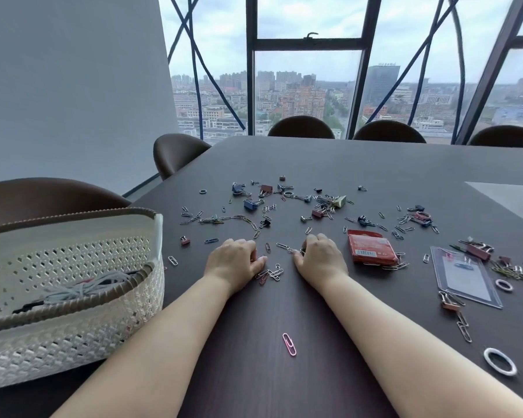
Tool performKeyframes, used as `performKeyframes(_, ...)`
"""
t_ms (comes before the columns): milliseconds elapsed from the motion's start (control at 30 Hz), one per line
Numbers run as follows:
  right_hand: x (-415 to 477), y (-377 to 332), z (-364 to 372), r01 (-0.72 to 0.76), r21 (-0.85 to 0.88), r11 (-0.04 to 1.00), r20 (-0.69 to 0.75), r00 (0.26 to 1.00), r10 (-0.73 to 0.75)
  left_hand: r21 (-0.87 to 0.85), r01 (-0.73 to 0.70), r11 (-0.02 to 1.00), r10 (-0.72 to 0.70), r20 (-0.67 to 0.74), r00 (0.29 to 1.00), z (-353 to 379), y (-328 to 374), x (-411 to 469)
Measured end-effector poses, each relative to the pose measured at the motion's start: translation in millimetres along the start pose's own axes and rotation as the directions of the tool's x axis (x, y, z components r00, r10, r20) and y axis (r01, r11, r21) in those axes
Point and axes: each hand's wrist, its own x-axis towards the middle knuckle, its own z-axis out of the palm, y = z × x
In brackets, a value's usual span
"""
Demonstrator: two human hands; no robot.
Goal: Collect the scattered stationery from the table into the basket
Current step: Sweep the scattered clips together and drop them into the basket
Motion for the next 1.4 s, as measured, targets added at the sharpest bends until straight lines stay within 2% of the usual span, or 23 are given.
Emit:
performKeyframes(133,-6,5,-5,0.083,-0.061,0.995,0.032,0.996,-0.081,0.023,0.002,1.000,-0.002,0.001,1.000,1,-2,1)
performKeyframes(333,-16,5,-5,-0.072,-0.215,0.974,-0.032,0.997,0.067,-0.001,0.043,0.999,-0.043,-0.023,0.999,3,-1,-1)
performKeyframes(500,-18,2,-5,0.002,-0.111,0.994,-0.004,1.000,-0.003,-0.013,0.050,0.999,-0.051,-0.057,0.997,3,0,-3)
performKeyframes(833,-21,2,-6,-0.027,-0.145,0.989,-0.059,0.998,0.018,-0.001,0.010,1.000,-0.010,-0.079,0.997,1,2,-4)
performKeyframes(1100,-27,-2,-9,0.051,-0.183,0.982,-0.100,0.993,-0.070,-0.025,0.006,1.000,-0.008,-0.081,0.997,0,3,-7)
performKeyframes(1267,-28,-2,-11,0.052,-0.107,0.993,-0.086,0.994,-0.061,-0.079,0.002,0.997,-0.009,-0.091,0.996,-2,1,-9)
performKeyframes(1400,-30,3,-17,0.047,0.137,0.989,-0.032,0.999,-0.043,-0.209,-0.005,0.978,-0.020,-0.117,0.993,-7,-1,-19)
